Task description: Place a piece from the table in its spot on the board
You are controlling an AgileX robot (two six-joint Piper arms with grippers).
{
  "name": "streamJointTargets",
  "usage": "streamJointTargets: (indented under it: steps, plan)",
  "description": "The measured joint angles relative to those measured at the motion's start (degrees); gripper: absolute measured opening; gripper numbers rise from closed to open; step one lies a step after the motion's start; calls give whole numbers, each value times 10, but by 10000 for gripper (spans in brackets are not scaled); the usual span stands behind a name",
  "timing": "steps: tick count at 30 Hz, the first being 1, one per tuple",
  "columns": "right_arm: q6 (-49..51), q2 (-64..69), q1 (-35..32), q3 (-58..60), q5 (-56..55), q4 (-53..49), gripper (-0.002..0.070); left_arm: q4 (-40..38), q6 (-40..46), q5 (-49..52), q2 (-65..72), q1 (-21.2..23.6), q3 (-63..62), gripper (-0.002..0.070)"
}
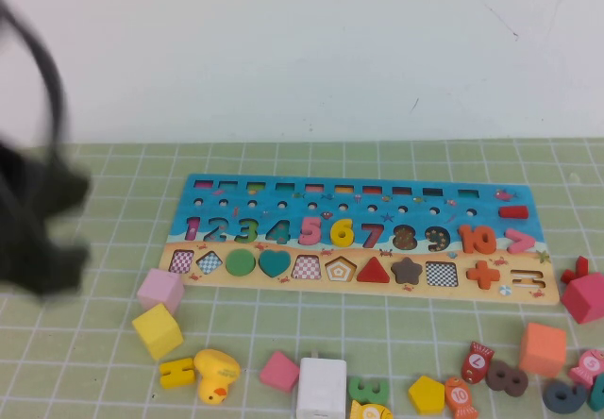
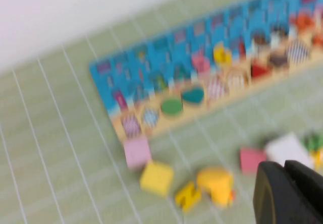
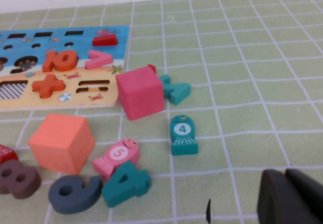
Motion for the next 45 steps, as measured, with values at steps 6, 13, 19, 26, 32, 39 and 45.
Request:
streamJointTargets:
  steps: [6, 13, 19, 26, 32, 39, 45]
  plan:
    - [0, 0, 0, 0, 0, 0, -3, 4, 2, 62, -5, 0, 69, -2]
    - [0, 0, 0, 0, 0, 0, -3, 68, -97, 69, -69, 0, 118, -2]
    - [0, 0, 0, 0, 0, 0, -3, 100, -130, -106, -200, 27, 244, -2]
    - [0, 0, 0, 0, 0, 0, -3, 103, -146, -346, -361, 139, 458, -2]
    - [0, 0, 0, 0, 0, 0, -3, 99, -178, -459, -487, 212, 614, -2]
    - [0, 0, 0, 0, 0, 0, -3, 92, -185, -495, -539, 229, 722, -2]
    - [0, 0, 0, 0, 0, 0, -3, -13, -130, -541, -539, 242, 760, -2]
